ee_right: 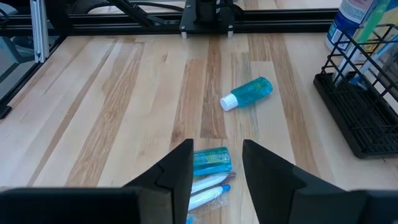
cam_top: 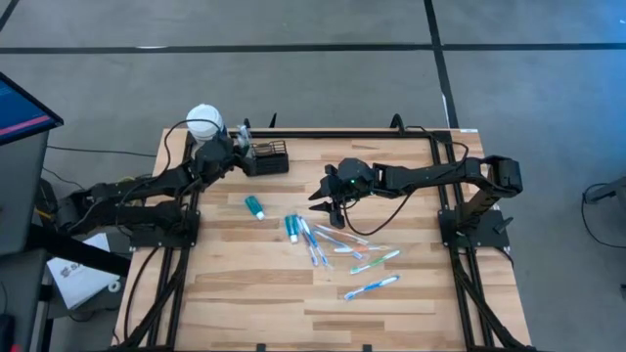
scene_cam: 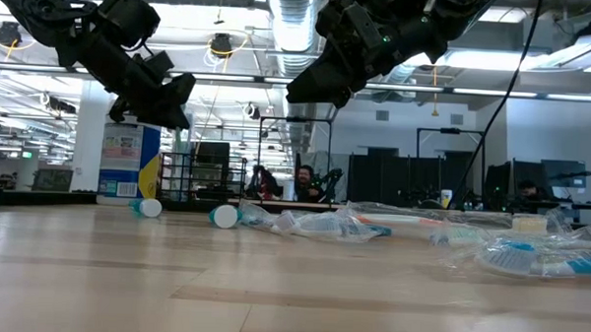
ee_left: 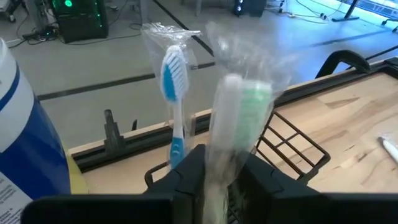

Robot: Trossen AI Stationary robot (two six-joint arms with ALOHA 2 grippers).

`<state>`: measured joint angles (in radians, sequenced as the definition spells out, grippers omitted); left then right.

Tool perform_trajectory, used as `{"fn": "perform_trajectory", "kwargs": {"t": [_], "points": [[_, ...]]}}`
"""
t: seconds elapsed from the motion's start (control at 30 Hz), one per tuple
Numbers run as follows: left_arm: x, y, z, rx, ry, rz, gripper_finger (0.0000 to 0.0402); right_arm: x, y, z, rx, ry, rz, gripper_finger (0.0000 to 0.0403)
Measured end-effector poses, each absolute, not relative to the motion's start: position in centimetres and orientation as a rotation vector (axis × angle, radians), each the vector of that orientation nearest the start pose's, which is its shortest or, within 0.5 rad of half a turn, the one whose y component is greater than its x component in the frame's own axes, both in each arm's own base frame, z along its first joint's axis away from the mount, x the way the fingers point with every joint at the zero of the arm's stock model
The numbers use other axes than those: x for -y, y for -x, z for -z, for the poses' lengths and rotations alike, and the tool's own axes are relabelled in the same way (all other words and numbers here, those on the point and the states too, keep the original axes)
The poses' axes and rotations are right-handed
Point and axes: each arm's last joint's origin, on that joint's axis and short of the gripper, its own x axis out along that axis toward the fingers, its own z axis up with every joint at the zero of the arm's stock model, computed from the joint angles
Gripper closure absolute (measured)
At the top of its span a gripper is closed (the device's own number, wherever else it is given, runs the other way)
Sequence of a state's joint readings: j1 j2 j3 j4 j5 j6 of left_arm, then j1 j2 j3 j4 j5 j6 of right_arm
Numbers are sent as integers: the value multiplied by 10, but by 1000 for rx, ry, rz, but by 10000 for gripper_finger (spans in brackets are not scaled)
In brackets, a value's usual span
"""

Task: Pick & Place toothbrushing station
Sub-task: Put the top green toothbrush into the black wire organizer, then put the top purple toothbrush into the black wire organizer

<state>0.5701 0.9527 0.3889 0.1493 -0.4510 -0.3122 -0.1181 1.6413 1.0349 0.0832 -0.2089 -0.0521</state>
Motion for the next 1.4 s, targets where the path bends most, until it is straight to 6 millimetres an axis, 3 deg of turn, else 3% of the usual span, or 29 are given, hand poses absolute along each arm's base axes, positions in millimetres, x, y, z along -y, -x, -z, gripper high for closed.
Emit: {"fn": "perform_trajectory", "kwargs": {"t": [0.27, 0.43, 0.73, 1.03, 1.4], "points": [[-114, -156, -199, -286, 309, -1051, 263, 36, -356, -229, -510, -34, -102, 274], [-111, -150, -212, -220, 261, -1045, 239, 36, -356, -228, -514, -34, -102, 275], [-101, -137, -234, -81, 261, -999, 236, 36, -355, -228, -517, -35, -102, 274], [-84, -137, -245, -28, 274, -755, 243, 35, -351, -221, -609, -51, -105, 275], [-53, -149, -247, -38, 295, -489, 244, 34, -334, -202, -863, -81, -114, 276]]}}
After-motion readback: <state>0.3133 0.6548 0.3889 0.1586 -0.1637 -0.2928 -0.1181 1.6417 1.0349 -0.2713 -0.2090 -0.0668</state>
